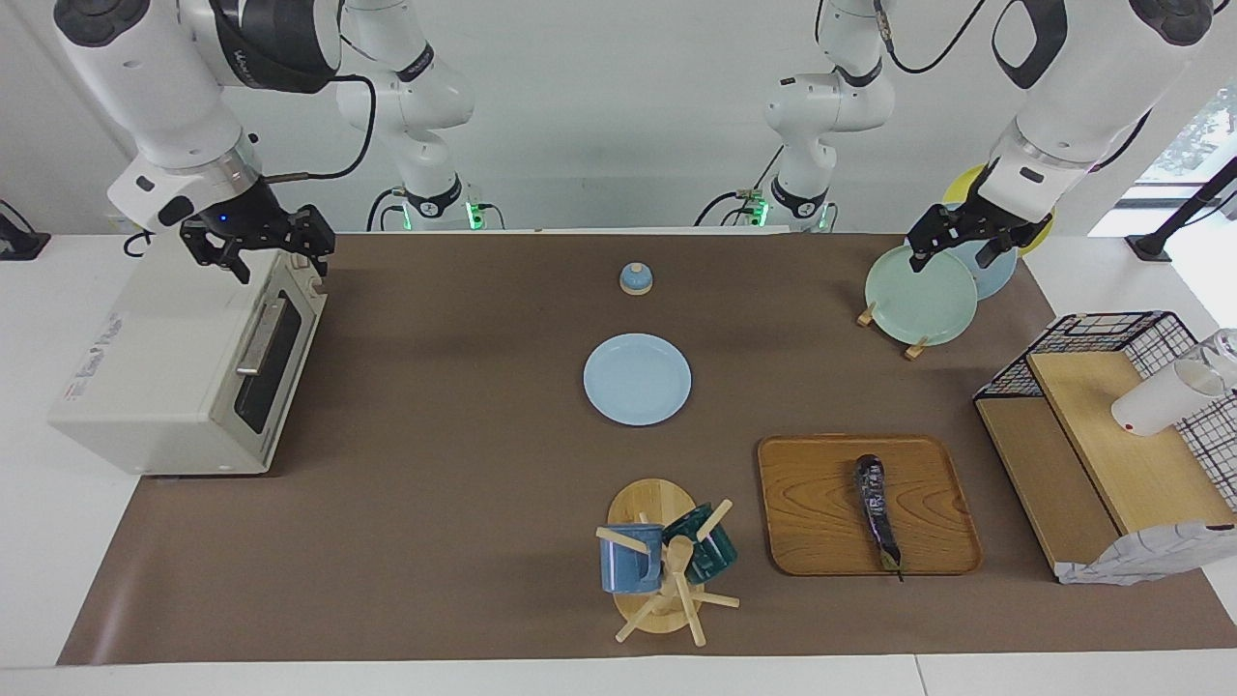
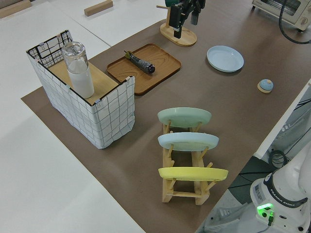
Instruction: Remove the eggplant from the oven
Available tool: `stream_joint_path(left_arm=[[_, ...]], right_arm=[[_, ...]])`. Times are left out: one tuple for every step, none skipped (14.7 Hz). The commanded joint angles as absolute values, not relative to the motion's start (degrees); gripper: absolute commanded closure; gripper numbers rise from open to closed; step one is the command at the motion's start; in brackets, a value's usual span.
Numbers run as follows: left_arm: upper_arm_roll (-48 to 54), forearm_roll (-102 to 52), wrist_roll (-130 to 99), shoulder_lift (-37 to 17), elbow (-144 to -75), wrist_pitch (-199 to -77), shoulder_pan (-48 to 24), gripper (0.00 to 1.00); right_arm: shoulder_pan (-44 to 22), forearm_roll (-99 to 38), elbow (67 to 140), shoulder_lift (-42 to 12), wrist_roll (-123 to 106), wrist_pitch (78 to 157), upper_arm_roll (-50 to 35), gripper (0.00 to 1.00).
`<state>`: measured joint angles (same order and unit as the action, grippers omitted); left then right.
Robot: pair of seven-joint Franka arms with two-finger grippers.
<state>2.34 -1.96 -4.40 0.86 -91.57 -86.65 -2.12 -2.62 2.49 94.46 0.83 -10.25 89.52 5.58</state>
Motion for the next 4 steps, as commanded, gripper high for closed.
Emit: stream_joint_path(left_arm=[[2.1, -0.8, -3.9, 1.3, -91.0, -85.4, -2.6, 0.00], [2.1, -0.9, -3.9, 1.3, -91.0, -85.3, -2.5, 0.00], [2.1, -0.9, -3.9, 1.3, -91.0, -85.4, -2.4, 0.00], [2.2, -1.0, -3.9, 1.3, -91.0, -85.5, -2.2, 0.00]], right_arm=[[-1.7, 1.2, 94.4, 1.1, -9.7, 89.6, 5.6, 0.00], [-1.4, 1.2, 94.5, 1.1, -9.6, 89.6, 5.6, 0.00], [-1.4, 1.1, 94.5, 1.1, -9.5, 89.6, 5.6, 0.00], [-1.4, 1.2, 94.5, 1.1, -9.6, 89.6, 5.6, 0.00]])
